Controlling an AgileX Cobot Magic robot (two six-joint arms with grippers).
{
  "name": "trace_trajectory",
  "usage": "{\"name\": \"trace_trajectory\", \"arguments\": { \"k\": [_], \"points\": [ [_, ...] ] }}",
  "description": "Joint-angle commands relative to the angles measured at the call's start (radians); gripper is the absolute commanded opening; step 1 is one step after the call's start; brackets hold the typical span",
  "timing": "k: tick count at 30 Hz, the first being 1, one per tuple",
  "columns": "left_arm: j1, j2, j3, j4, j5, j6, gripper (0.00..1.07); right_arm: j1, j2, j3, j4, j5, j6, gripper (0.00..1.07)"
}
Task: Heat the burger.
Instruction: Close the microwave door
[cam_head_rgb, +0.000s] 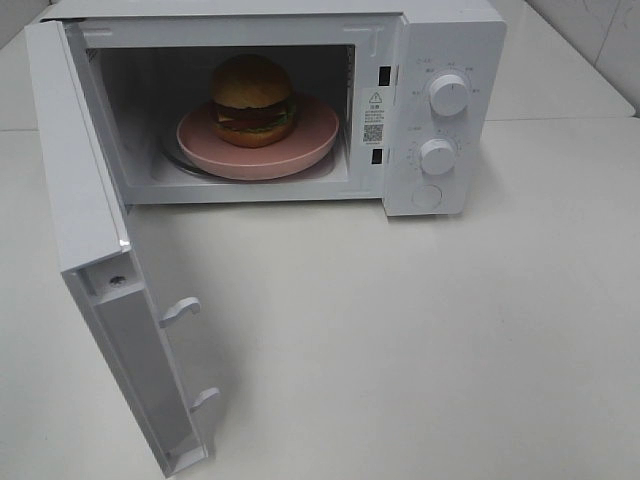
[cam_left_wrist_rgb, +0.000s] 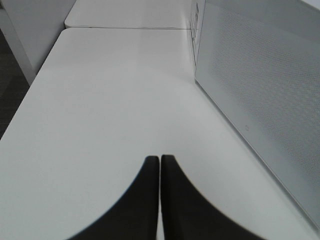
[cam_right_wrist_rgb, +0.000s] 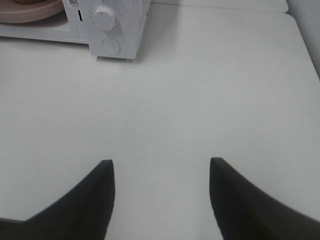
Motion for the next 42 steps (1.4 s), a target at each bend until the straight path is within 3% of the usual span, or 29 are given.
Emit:
{"name": "trace_trajectory", "arguments": {
  "k": [1, 10, 12, 19, 24, 28, 30, 31, 32, 33, 35, 36, 37, 38, 40, 42],
  "points": [
    [0.003, -0.017, 0.003, -0.016, -0.008, -0.001, 0.00, -0.002, -0.091, 0.002, 0.005, 0.006, -0.022, 0.52],
    [0.003, -0.011, -0.021, -0.072, -0.055, 0.002, 0.00, -0.002, -0.133, 0.009, 0.024, 0.008, -0.038, 0.52],
    [0.003, 0.018, -0.023, -0.110, -0.210, 0.002, 0.00, -0.002, -0.133, 0.009, 0.024, 0.008, -0.038, 0.52],
    [0.003, 0.136, 0.015, -0.121, -0.364, 0.021, 0.00, -0.002, -0.133, 0.009, 0.025, 0.008, -0.038, 0.52],
    [-0.002, 0.328, 0.016, -0.157, -0.509, 0.160, 0.00, -0.002, -0.133, 0.009, 0.025, 0.008, -0.038, 0.52],
    [-0.002, 0.452, 0.016, -0.203, -0.596, 0.212, 0.00, -0.002, -0.133, 0.009, 0.025, 0.008, -0.037, 0.52],
    [-0.002, 0.575, 0.016, -0.281, -0.657, 0.270, 0.00, -0.002, -0.133, 0.009, 0.024, 0.008, -0.037, 0.52],
    [-0.002, 0.575, 0.016, -0.281, -0.657, 0.270, 0.00, -0.002, -0.133, 0.009, 0.024, 0.008, -0.037, 0.52],
    [-0.002, 0.656, 0.016, -0.338, -0.692, 0.323, 0.00, -0.002, -0.133, 0.009, 0.024, 0.008, -0.036, 0.52],
    [-0.002, 0.656, 0.016, -0.338, -0.692, 0.323, 0.00, -0.002, -0.133, 0.009, 0.024, 0.008, -0.036, 0.52],
    [-0.002, 0.787, 0.016, -0.434, -0.740, 0.401, 0.00, -0.002, -0.133, 0.009, 0.024, 0.008, -0.036, 0.52],
    [-0.002, 0.787, 0.016, -0.434, -0.740, 0.401, 0.00, -0.002, -0.133, 0.009, 0.024, 0.008, -0.036, 0.52],
    [-0.002, 0.864, 0.016, -0.501, -0.778, 0.442, 0.00, -0.002, -0.133, 0.009, 0.024, 0.008, -0.036, 0.52],
    [-0.002, 0.864, 0.016, -0.501, -0.778, 0.442, 0.00, -0.002, -0.133, 0.009, 0.024, 0.008, -0.036, 0.52],
    [-0.002, 0.975, 0.014, -0.605, -0.834, 0.509, 0.00, -0.002, -0.133, 0.009, 0.024, 0.008, -0.036, 0.52],
    [-0.002, 1.011, 0.013, -0.642, -0.848, 0.539, 0.00, -0.002, -0.133, 0.009, 0.024, 0.008, -0.035, 0.52]
  ]
}}
